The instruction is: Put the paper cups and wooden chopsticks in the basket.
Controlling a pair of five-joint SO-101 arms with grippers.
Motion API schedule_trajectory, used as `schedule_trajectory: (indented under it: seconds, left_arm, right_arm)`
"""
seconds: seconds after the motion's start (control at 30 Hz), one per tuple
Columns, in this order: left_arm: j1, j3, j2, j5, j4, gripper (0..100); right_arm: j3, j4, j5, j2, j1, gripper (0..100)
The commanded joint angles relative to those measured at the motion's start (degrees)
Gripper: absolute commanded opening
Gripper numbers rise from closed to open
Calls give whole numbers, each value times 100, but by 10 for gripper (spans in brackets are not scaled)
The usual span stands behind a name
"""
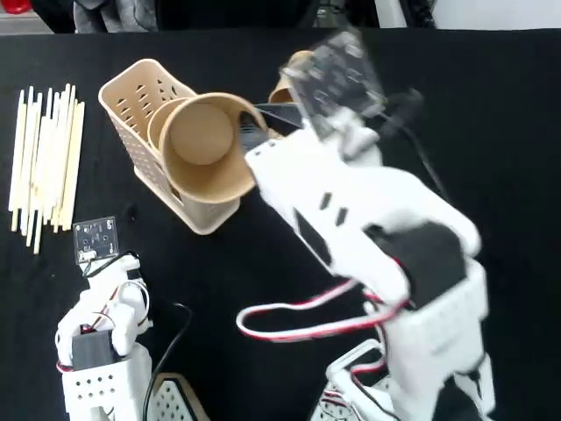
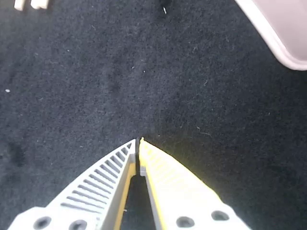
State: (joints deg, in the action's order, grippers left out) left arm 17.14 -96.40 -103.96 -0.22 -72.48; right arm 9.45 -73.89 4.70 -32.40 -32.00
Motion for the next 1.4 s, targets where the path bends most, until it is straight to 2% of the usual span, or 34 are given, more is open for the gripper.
schedule_trajectory:
  seconds: [0.0,0.47,0.67,1.03,1.3,1.37]
  left_arm:
    - [-57,-92,-9,44,-26,30]
    - [-57,-92,-9,44,-26,30]
    - [-57,-92,-9,44,-26,30]
    - [-57,-92,-9,44,-26,30]
    - [-57,-92,-9,44,-26,30]
    - [-57,-92,-9,44,-26,30]
  right_arm:
    - [593,123,-9,514,-141,12]
    - [1182,132,9,2026,-123,12]
    - [1191,123,308,2369,-105,15]
    - [1833,114,290,2712,571,13]
    - [1763,0,325,3099,352,21]
    - [1771,-97,325,3178,167,64]
